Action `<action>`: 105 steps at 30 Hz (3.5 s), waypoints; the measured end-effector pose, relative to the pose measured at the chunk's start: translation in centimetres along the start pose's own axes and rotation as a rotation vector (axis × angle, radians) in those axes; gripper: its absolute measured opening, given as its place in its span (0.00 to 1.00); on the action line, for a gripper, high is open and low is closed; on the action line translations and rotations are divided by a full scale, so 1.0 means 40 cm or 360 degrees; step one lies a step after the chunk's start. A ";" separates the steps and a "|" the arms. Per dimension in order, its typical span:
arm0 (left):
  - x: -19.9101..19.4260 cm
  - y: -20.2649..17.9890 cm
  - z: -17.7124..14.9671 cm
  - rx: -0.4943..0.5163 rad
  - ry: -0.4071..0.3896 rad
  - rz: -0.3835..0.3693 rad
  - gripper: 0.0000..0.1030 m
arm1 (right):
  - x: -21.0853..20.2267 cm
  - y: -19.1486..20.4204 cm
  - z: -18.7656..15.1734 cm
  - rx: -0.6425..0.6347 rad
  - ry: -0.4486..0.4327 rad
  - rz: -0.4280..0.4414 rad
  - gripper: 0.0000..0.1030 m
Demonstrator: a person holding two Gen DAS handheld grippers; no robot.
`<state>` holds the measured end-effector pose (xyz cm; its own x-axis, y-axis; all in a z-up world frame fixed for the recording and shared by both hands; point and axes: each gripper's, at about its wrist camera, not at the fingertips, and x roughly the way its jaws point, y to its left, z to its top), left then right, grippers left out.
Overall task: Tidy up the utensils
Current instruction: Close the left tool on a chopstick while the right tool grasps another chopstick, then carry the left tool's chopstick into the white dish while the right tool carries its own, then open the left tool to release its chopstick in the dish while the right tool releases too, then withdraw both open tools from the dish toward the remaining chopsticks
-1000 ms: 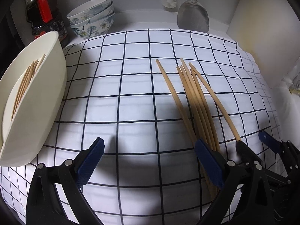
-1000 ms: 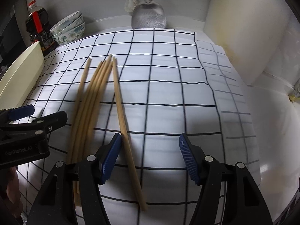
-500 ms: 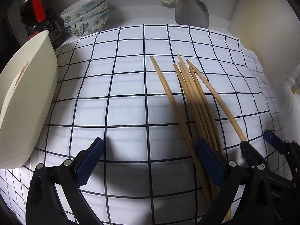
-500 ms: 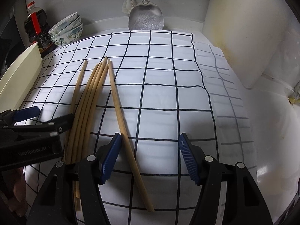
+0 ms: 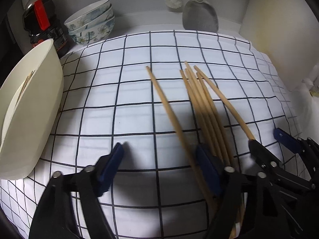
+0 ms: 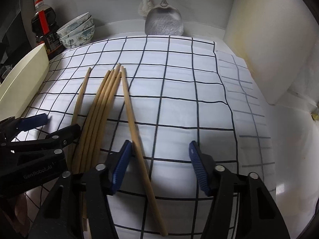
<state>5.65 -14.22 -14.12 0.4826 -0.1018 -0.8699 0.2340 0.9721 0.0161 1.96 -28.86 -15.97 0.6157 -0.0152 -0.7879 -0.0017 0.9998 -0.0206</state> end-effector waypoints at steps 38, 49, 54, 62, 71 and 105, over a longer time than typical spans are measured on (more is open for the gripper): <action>-0.395 0.375 0.057 -0.0081 -0.0326 0.0127 0.07 | -0.282 0.346 0.154 0.0040 -0.0188 0.0388 0.06; -0.368 0.644 0.062 -0.0258 -0.0298 0.0276 0.07 | -0.211 0.624 0.262 -0.0140 -0.0142 0.0557 0.06; -0.329 0.722 0.068 -0.0318 -0.0261 0.0287 0.07 | -0.163 0.708 0.289 -0.0193 -0.0089 0.0583 0.06; -0.248 0.782 0.074 -0.0339 -0.0171 0.0290 0.07 | -0.087 0.782 0.312 -0.0219 0.0005 0.0578 0.06; -0.202 0.785 0.065 -0.0307 -0.0124 0.0312 0.07 | -0.031 0.797 0.313 -0.0194 0.0092 0.0545 0.06; -0.278 0.792 0.009 -0.0398 -0.0187 0.0458 0.63 | -0.089 0.766 0.298 -0.0203 0.0047 0.0525 0.23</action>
<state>7.99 17.63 -3.75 0.5950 0.1727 -0.7850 -0.1307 0.9844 0.1175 9.10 1.98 -6.43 0.5424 0.3059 -0.7825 -0.2961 0.9412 0.1627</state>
